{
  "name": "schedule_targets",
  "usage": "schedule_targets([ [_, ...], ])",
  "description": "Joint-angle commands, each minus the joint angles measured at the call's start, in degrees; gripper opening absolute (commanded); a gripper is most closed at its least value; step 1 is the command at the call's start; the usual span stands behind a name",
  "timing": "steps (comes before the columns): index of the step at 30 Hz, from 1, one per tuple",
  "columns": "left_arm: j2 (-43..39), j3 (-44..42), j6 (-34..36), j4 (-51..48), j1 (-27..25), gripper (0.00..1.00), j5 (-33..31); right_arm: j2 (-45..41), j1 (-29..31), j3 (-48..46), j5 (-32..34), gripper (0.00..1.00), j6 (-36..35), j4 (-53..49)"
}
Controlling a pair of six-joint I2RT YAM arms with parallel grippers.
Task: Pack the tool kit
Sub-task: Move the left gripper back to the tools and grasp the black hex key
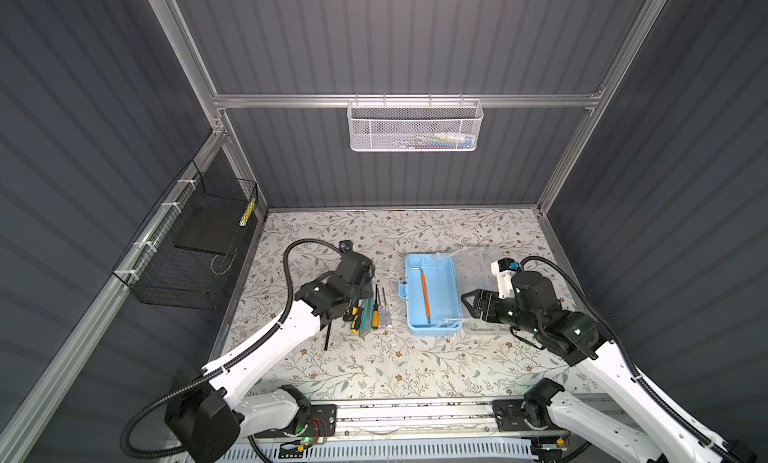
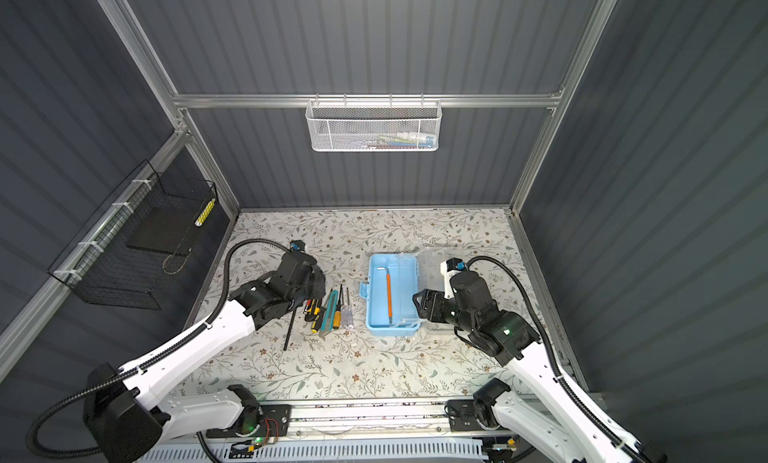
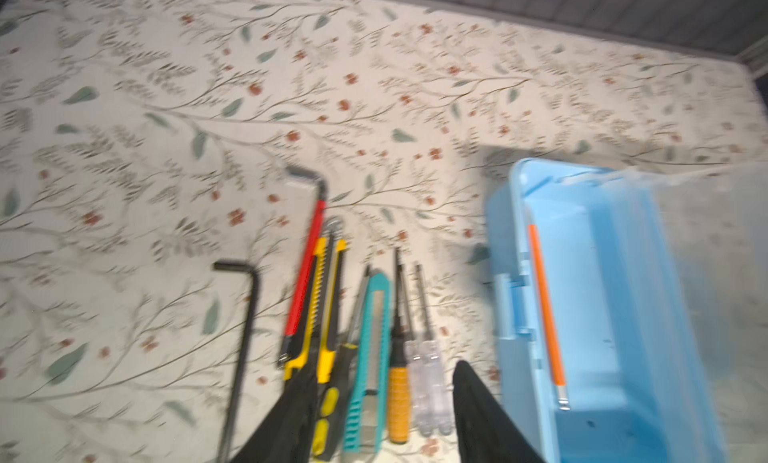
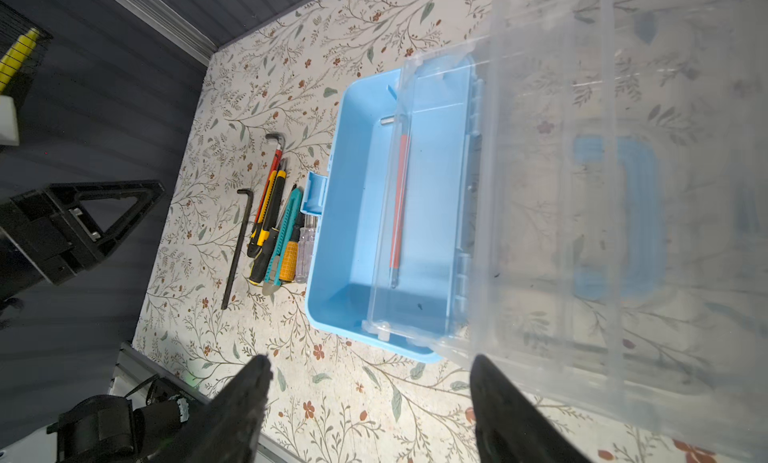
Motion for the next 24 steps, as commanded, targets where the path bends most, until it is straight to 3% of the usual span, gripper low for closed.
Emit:
schedule_targets([
  [1,-1.95,-5.48,2.25,-3.27,6.37,0.54,5.42,0.84,0.4,-2.52,1.04,0.75,1.39,0.51],
  [10,7.0,-10.92,4.56,5.17,15.24,0.46,12.26,3.56,1.04,-4.34,1.5,0.75,2.59,2.99],
  [24,13.31,-11.67,6.22,8.43,18.73,0.37,11.81,4.43,1.03,-4.65,3.02,0.75,2.88,4.11],
])
